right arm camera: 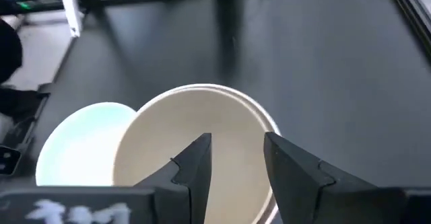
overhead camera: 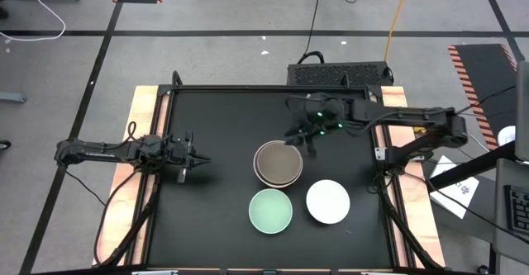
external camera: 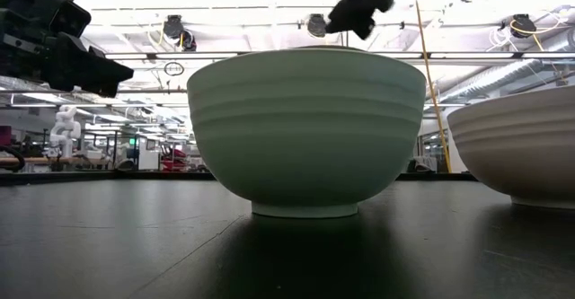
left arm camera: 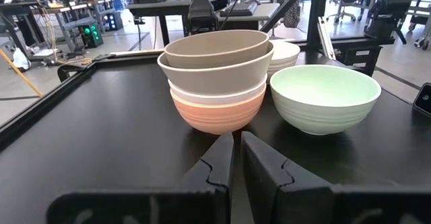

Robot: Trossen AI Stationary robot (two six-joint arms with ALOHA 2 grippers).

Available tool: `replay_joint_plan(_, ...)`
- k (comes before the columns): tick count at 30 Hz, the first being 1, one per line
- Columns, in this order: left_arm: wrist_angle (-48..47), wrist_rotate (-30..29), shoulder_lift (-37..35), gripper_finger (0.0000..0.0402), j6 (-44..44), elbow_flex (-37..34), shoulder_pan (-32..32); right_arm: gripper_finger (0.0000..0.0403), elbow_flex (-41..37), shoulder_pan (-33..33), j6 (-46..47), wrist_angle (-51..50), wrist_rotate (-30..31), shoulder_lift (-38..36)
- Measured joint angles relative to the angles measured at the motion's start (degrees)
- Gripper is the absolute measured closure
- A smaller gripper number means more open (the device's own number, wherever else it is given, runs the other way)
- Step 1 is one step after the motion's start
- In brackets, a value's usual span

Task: Nest bowls inside each other
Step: Stack the light green bowl on the dark gray bowl

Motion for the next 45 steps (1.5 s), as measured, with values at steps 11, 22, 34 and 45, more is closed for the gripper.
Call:
replay_joint_plan(11,1.21,0.02,0.0,0.0371,-0.02,0.0,0.0,0.0277,-18.67,0.45,4.24,12.18,-2.88,-9.45)
replay_joint_plan(22,0.48,0.81,0.02,0.0371,0.46,0.0,0.0,0.0277,-34.07,1.12,6.35,18.0,-2.68,-26.52)
replay_joint_plan(34,0.37,1.14,0.02,0.0371,0.15,0.0,0.0,0.0277,-46.55,1.12,10.79,21.02,-0.07,-40.6)
replay_joint_plan(45,0.42,2.1,0.02,0.0371,0.17,0.0,0.0,0.0277,-55.06,1.14,12.71,25.9,-1.23,-51.47)
